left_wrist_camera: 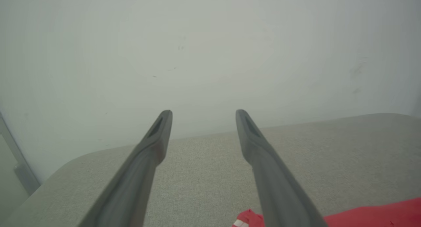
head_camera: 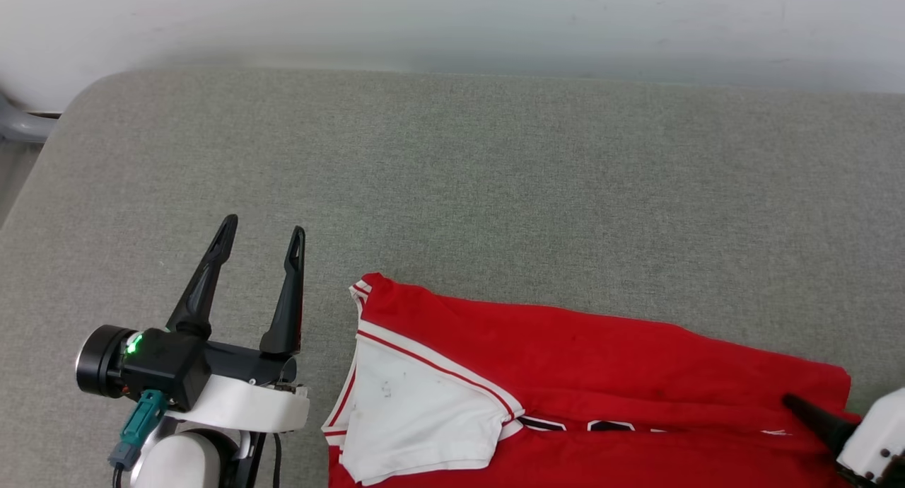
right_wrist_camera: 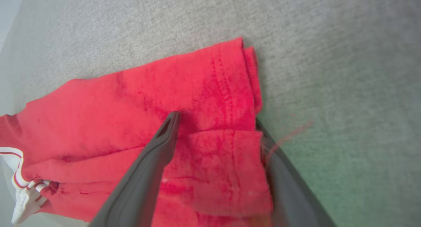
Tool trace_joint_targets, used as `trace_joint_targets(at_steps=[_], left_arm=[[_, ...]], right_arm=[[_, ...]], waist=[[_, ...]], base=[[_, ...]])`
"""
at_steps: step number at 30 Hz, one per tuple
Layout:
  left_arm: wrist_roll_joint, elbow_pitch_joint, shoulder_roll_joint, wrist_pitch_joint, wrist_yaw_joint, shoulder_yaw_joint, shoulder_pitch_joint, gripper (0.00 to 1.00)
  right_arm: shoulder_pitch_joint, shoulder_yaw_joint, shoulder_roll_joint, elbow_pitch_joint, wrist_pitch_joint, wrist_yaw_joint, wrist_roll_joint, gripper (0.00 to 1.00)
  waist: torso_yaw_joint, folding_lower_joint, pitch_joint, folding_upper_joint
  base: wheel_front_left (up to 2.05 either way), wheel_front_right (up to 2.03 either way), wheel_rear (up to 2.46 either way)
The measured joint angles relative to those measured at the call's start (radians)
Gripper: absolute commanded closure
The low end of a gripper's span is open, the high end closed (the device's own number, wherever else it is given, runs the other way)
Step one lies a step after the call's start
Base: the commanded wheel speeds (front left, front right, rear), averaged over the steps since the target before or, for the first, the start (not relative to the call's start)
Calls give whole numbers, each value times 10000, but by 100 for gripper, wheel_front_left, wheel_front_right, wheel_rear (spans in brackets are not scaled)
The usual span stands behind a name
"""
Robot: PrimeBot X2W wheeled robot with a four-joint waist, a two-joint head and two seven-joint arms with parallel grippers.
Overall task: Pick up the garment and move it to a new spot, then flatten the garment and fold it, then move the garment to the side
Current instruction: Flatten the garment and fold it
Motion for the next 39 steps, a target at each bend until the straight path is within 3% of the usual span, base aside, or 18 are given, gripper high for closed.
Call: trace_joint_targets(at_steps=[7, 8, 10, 23, 35, 39], left_arm=[[79, 71, -56, -2, -73, 109, 4, 0], [79, 71, -59, -2, -75, 123, 4, 0], [79, 81, -65, -2, -84, 132, 5, 0], [0, 151, -8, -2, -86, -13, 47, 0], [-90, 226, 36, -2, -88, 2, 101, 0], [-100, 255, -17, -2, -88, -4, 158, 0]], right_arm=[[-77, 550, 25, 134, -46, 2, 178, 0], [-78, 602, 4, 192, -92, 2, 174, 18], [-83, 669, -65, 318, -188, 4, 169, 100], [-242, 978, -562, 1221, -1208, 65, 272, 100], [-351, 54, -2092, 1969, -1814, 31, -347, 100], [-411, -107, -2157, 1967, -1841, 29, -460, 100]], waist=[[-58, 0, -104, 0], [-65, 0, -112, 0], [-78, 0, -123, 0], [-173, 0, -221, 0], [-195, 0, -433, 0], [-201, 0, -545, 0]], base=[[0, 0, 0], [0, 0, 0], [0, 0, 0], [0, 0, 0], [0, 0, 0], [0, 0, 0]])
